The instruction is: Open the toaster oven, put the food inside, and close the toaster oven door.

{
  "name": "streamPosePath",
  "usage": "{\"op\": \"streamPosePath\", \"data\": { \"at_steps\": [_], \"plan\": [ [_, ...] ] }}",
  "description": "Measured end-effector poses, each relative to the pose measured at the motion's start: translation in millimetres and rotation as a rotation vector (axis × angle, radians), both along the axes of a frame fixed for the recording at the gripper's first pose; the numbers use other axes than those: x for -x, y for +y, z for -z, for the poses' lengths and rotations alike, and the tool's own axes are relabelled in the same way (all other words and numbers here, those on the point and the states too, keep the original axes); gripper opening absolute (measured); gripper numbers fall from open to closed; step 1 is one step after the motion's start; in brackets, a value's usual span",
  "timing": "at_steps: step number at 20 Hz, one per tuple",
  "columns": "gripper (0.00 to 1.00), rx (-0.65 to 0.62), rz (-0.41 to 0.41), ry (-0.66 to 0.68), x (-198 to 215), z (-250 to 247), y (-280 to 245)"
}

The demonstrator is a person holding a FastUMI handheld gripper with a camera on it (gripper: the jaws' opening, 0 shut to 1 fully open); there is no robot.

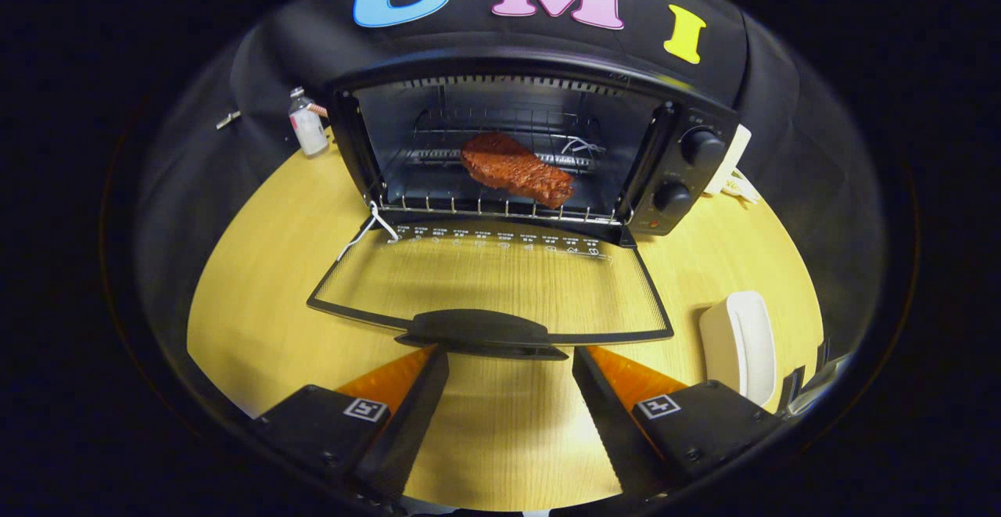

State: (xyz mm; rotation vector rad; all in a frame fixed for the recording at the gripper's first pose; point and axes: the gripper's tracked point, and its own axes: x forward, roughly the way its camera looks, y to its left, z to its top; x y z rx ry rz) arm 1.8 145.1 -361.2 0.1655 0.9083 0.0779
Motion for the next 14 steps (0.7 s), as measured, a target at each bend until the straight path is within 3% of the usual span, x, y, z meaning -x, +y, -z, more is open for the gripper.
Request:
{"op": "streamPosePath", "data": {
  "at_steps": [5, 14],
  "plan": [
    [0.99, -0.044, 0.024, -0.001, -7, -18, 0],
    [0.99, -0.080, 0.034, -0.182, -44, -85, -7]
  ]
}}
